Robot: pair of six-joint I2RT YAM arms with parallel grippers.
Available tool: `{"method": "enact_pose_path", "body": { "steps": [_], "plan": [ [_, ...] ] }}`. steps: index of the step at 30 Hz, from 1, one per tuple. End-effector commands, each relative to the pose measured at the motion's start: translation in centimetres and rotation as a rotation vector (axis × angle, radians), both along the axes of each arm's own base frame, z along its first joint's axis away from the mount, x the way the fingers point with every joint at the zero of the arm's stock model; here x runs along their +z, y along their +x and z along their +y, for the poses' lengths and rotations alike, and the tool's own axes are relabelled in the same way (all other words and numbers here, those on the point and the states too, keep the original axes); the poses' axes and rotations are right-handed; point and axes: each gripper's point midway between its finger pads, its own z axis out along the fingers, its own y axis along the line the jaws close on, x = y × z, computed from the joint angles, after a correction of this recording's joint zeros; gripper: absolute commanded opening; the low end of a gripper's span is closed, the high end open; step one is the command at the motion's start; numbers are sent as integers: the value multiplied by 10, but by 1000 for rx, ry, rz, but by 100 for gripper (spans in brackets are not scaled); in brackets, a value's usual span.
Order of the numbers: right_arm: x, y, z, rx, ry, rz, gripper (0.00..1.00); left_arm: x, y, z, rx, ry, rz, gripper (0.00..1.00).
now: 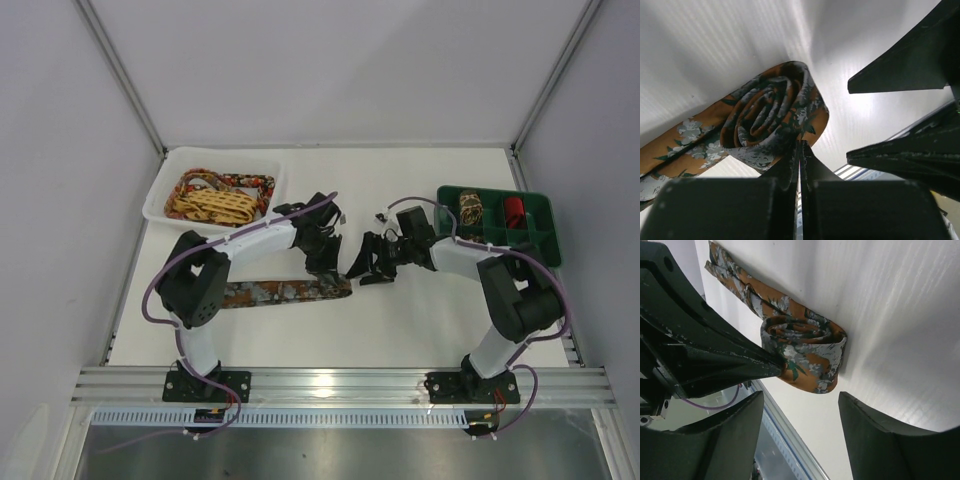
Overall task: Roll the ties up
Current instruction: Roll the tie
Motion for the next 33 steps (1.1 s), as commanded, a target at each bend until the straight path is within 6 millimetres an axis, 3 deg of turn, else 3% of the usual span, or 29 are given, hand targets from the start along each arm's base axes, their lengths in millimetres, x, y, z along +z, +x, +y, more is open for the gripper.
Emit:
{"method": "enact_pose_path", "body": {
  "steps": [1, 13, 22, 25, 29, 33],
  "plan": [
    [4, 6, 9, 57, 57, -21, 66, -5, 6, 4, 16, 17, -38, 0],
    [-16, 14, 40, 91, 81, -19, 71, -24, 7, 27, 43, 29, -23, 0],
    [-38, 12, 60, 101, 51, -15, 68, -28, 9, 35, 34, 13, -17, 0],
    [-43, 15, 63, 70, 53, -4, 61, -29, 10, 36, 29, 5, -15, 0],
    [-46, 17, 65, 44, 59, 19, 34, -29, 9, 37, 24, -1, -13, 0],
    [-39, 11, 65, 35, 59, 37, 20, -23, 10, 39, 17, -2, -33, 0]
  ]
}}
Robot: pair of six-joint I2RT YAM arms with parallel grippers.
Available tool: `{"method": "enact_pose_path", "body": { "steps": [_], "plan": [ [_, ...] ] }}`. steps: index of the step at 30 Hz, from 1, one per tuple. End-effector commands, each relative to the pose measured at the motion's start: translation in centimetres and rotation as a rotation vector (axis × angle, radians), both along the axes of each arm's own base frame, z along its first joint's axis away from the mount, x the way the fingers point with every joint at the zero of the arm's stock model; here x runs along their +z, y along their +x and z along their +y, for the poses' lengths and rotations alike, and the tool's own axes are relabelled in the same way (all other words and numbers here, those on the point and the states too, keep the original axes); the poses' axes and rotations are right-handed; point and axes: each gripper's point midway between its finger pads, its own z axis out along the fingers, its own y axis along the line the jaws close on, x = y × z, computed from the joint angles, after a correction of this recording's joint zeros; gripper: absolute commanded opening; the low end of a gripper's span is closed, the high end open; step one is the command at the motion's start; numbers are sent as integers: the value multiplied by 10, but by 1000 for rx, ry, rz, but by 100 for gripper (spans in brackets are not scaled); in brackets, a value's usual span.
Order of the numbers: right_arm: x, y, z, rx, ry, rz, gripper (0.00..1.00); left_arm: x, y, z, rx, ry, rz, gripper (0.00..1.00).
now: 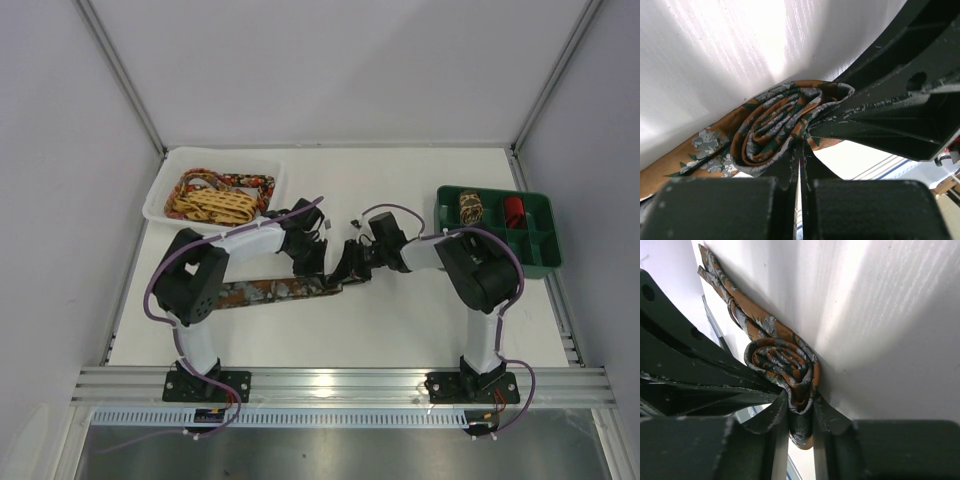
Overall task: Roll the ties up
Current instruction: Roll the tie
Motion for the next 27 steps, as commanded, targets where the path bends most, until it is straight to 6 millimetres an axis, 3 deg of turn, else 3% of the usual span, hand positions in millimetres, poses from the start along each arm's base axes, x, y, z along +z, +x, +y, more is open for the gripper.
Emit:
{"method": "enact_pose_path", "body": {
  "steps": [1, 2, 4, 9, 16, 22, 27],
  "plan": [
    [7, -2, 4, -23, -4, -3, 16, 14, 6, 4, -25, -15, -69, 0],
    [12, -3, 4, -26, -8, -2, 8, 18, 6, 5, -23, -17, -74, 0],
    [14, -11, -1, -31, -42, 29, 1, 29, 7, 4, -12, -35, -100, 0],
    [35, -29, -13, -35, -114, 26, 0, 36, 9, 4, 3, -40, -120, 0],
    [48, -46, -32, -80, -224, 61, 0, 24, -10, -12, -46, -60, -79, 1],
    [53, -64, -34, -65, -321, 47, 0, 18, -15, -26, -67, -73, -57, 1],
    [62, -67, -27, -84, -399, 10, 0, 19, -24, -41, -87, -81, -56, 0]
  ]
}}
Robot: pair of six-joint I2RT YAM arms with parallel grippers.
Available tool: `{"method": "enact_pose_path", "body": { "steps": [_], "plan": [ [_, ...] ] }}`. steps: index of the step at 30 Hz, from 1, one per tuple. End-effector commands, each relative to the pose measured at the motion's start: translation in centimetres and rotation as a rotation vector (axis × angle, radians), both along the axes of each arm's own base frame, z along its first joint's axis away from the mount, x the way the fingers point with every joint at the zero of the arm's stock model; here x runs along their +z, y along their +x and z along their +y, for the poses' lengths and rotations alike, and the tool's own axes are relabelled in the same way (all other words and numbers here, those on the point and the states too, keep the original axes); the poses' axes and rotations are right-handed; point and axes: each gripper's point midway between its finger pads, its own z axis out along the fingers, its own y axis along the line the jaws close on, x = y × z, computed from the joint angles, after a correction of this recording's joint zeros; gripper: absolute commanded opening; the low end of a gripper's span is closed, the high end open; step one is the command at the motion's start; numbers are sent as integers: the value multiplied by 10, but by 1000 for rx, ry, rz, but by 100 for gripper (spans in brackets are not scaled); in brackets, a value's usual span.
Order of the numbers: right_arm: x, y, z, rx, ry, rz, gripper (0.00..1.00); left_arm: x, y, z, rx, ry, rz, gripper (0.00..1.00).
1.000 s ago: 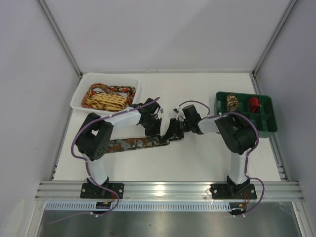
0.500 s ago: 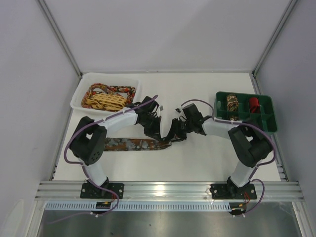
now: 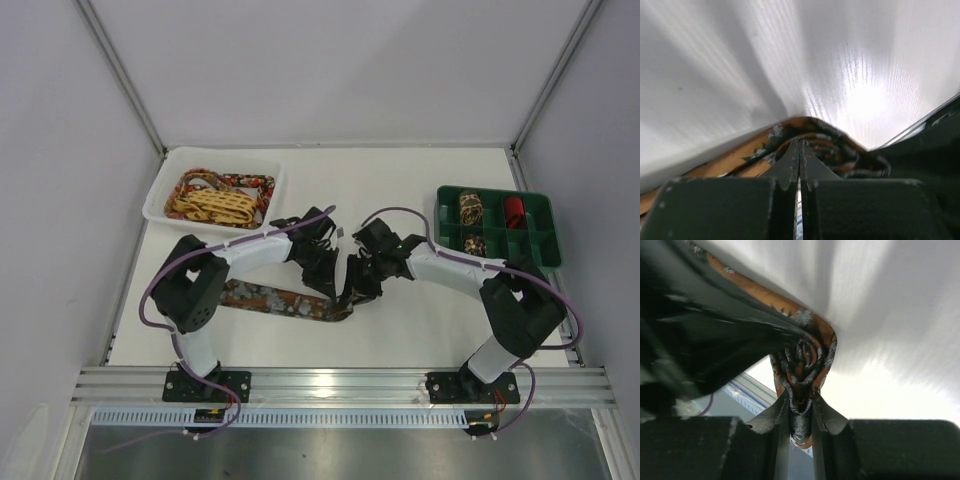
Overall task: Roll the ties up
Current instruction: Roll the tie
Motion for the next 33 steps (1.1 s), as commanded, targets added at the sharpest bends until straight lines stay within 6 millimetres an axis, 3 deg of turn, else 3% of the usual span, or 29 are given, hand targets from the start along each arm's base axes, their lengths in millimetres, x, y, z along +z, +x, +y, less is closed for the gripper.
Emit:
{"method": "enact_pose_path", "body": {
  "steps": [1, 3, 6, 10, 13, 16, 20, 27, 33],
  "plan": [
    [26, 0, 9, 1, -43, -72, 0, 9, -2, -20, -16, -42, -31, 0],
    [32, 2, 15, -6, -53, -90, 0, 10, -6, -19, -9, -38, -29, 0],
    [22, -4, 8, -13, -130, -72, 0, 10, -12, -9, 0, -12, -35, 1],
    [15, -9, -3, -35, -159, -60, 0, 16, -2, 15, 52, 103, -109, 0],
    [10, -12, -14, -64, -182, -43, 0, 29, 4, 20, 84, 114, -152, 0],
    [7, -12, -24, -122, -184, -17, 0, 40, 3, 11, 90, 43, -167, 0],
    [12, -8, -30, -164, -203, -21, 0, 46, -20, -13, 20, -92, -91, 1],
    [19, -5, -27, -179, -246, -19, 0, 37, -41, -40, -39, -158, -19, 0],
    [26, -2, -24, -196, -251, -32, 0, 24, -40, -41, -53, -142, -3, 0]
  ]
}}
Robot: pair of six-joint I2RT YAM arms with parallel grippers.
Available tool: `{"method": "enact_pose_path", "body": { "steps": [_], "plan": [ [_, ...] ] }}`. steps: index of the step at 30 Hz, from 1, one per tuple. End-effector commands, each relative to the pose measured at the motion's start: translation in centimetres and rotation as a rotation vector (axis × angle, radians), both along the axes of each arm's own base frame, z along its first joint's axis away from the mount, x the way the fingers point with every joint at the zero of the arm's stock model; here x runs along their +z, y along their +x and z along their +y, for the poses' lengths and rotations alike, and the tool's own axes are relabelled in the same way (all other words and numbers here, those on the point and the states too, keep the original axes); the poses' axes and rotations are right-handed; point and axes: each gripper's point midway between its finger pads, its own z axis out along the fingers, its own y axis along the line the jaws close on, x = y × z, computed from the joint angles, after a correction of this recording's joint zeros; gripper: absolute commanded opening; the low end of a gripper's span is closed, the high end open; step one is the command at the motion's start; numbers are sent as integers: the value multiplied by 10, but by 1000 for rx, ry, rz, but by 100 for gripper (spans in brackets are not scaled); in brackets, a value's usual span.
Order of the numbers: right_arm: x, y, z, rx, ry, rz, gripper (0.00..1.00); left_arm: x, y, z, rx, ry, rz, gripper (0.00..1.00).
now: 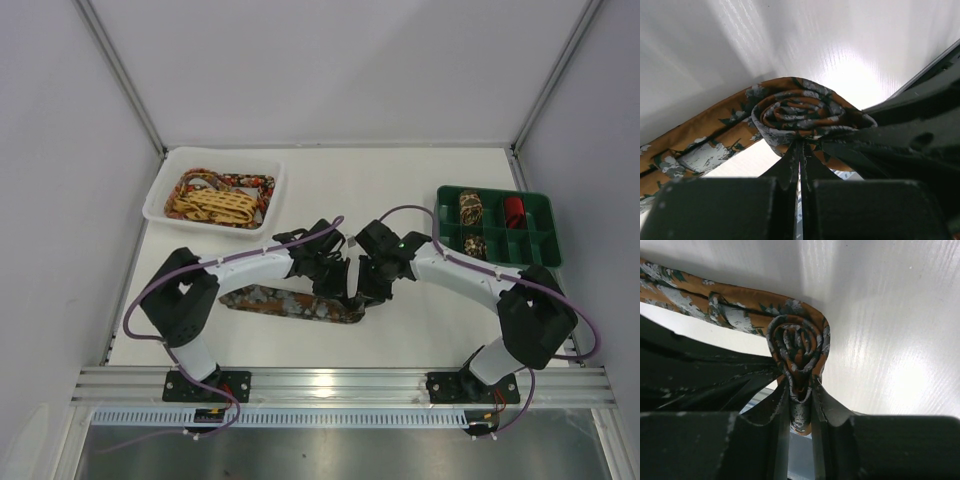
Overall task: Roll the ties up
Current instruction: Roll the tie
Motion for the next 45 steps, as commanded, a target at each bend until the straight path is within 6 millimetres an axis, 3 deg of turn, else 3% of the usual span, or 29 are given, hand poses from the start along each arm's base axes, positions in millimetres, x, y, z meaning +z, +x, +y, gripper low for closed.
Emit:
{"method": "enact_pose_path", "body": {
  "steps": [1, 7, 12, 17, 21, 24, 33, 36, 38, 45],
  "plan": [
    [20, 10, 8, -25, 8, -38, 0, 1, 2, -8, -7, -36, 2, 0],
    [26, 14, 30, 32, -19, -51, 0, -18, -1, 4, 1, 36, 28, 0],
    [13, 8, 50, 63, -20, -6, 16, -29, 0, 13, 14, 94, 23, 0],
    [3, 5, 61, 77, -22, 4, 19, -38, 5, 29, 66, 166, 15, 0],
    [1, 1, 66, 53, 12, -9, 34, -38, 9, 36, 114, 144, 9, 0],
    [2, 1, 73, 45, 63, -26, 36, -39, 8, 39, 123, 142, 11, 0],
    [-8, -1, 75, 23, 71, -43, 35, -24, 17, 49, 178, 127, -64, 0],
    [-12, -1, 72, 14, 56, -41, 29, -20, 20, 60, 210, 129, -102, 2],
    [-15, -2, 69, 16, 44, -42, 19, -15, 23, 67, 220, 134, -129, 6],
    [-16, 0, 67, 18, 27, -47, 17, -21, 29, 104, 310, 169, -152, 4]
  ]
}}
